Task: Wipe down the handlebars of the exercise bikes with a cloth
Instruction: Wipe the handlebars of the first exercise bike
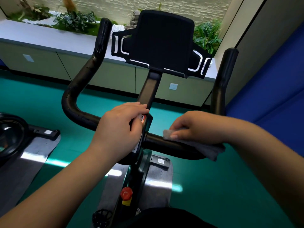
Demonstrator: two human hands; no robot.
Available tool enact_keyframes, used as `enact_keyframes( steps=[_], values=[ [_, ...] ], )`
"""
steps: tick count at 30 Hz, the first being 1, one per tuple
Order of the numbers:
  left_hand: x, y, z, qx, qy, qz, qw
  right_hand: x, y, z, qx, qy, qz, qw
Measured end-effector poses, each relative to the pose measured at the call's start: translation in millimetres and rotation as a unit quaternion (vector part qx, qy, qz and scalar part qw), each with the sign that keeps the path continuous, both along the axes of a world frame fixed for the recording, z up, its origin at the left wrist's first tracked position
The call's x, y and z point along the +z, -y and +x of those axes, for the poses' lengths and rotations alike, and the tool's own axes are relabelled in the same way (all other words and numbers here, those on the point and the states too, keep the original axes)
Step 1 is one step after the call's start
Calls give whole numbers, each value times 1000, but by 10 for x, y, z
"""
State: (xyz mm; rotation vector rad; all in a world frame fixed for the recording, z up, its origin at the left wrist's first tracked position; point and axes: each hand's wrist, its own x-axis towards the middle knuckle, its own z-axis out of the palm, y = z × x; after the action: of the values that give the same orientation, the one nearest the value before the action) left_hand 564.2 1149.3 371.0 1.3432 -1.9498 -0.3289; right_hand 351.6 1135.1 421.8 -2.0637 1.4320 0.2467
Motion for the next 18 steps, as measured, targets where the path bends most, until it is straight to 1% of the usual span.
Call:
enact_keyframes(
  steps=[2, 4, 6, 8, 9, 11, 13, 17, 18],
  values=[
    [0, -1, -5, 0, -3, 2, 1000, 126, -30, -140, 3, -40, 10, 999],
    [1, -2, -3, 2, -4, 2, 1000, 158, -78, -169, -12, -30, -6, 999],
    [3, -1, 1, 5, -9, 0, 1000, 72, -155, -58, -52, 34, -53, 997],
    [1, -3, -3, 6, -6, -4, 1000, -52, -278, 98, -107, 120, -111, 981],
    [2, -4, -9, 6, -5, -6, 1000, -96, -338, 149, -121, 147, -140, 972],
    [4, -6, -16, 4, -2, -8, 1000, -134, -436, 165, -123, 166, -184, 961],
    [3, -7, -15, 4, -3, -8, 1000, -107, -513, 64, -121, 164, -187, 961],
    [3, -9, -11, 4, -2, -4, 1000, -13, -565, -98, -118, 174, -151, 966],
    [7, -10, -13, 4, -1, -4, 1000, -26, -559, -66, -117, 167, -161, 966]
  ],
)
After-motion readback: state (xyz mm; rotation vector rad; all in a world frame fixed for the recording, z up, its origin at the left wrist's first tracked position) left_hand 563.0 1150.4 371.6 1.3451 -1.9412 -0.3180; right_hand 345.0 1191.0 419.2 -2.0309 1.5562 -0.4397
